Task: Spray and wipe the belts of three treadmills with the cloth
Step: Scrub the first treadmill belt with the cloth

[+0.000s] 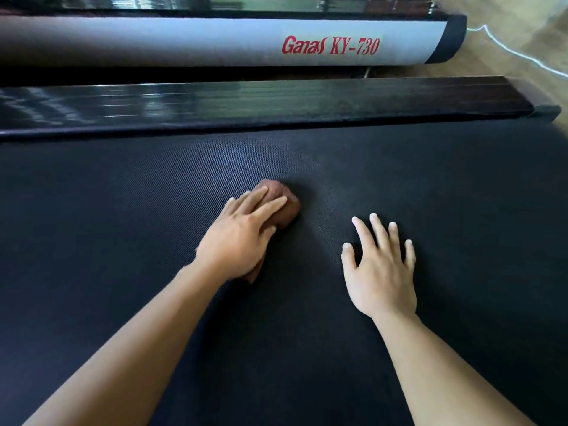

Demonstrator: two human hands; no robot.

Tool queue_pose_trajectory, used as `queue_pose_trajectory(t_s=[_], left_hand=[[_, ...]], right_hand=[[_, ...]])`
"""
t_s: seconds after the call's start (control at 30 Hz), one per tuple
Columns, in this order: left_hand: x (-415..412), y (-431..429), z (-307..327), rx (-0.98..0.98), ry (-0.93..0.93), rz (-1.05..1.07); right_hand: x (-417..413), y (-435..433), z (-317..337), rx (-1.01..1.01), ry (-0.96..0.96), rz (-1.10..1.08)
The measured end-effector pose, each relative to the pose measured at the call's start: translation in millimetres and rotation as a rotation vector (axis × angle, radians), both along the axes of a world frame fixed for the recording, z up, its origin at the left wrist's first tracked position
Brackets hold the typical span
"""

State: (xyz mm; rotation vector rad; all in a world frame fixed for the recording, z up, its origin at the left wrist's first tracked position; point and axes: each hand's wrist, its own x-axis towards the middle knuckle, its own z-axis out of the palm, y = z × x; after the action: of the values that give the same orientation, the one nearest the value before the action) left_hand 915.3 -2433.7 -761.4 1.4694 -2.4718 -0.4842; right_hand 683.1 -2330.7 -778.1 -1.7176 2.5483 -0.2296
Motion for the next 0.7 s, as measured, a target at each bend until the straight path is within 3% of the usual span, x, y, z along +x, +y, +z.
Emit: queue_pose_trajectory(t_s=[0.13, 0.3, 0.53, 0.7], left_hand=[[62, 21, -2, -0.040, 0.013, 0.226], [88, -31, 8, 0.008, 0.006, 0.552], [-11, -90, 6, -0.014, -0.038, 0.375], [-71, -35, 1, -0.017, -0.039, 0.094]], right_hand=[[-1, 0, 0, -0.012, -0.004, 0.005], [0, 0, 0, -0.015, -0.006, 0.005], [-1, 0, 0, -0.008, -0.011, 0.006], [0, 1, 0, 0.001, -0.008, 0.006]])
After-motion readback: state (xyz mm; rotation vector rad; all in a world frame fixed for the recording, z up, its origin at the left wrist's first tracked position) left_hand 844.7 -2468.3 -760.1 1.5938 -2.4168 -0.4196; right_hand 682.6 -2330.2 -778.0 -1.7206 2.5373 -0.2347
